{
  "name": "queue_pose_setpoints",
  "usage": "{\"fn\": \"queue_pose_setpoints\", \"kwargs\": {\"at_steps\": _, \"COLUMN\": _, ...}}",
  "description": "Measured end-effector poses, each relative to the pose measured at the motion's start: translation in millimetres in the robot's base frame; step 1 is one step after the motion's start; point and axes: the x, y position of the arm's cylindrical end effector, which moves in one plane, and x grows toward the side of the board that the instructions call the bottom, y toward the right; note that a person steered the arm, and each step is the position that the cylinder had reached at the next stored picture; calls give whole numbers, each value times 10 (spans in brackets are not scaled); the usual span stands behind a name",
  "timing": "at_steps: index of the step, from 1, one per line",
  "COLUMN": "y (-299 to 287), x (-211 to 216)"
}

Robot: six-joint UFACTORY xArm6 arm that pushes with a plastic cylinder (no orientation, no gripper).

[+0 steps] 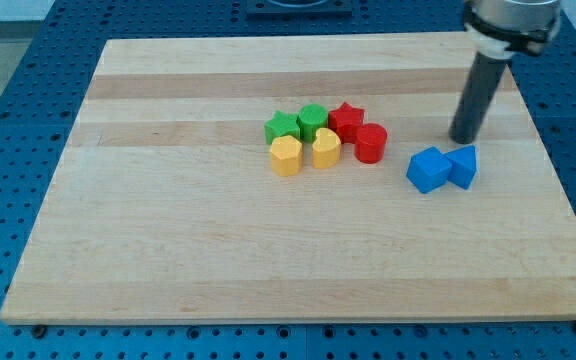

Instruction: Separate blue triangle from blue cube

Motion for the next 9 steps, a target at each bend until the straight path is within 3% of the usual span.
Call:
{"fn": "queue_pose_setpoints", "kwargs": {"at_steps": 1, "y": 280, "x": 23}}
{"fn": "queue_pose_setpoints", "kwargs": {"at_steps": 3, "y": 260, "x": 365}}
{"fn": "queue_pose_setpoints", "kwargs": {"at_steps": 9, "y": -514, "x": 474}}
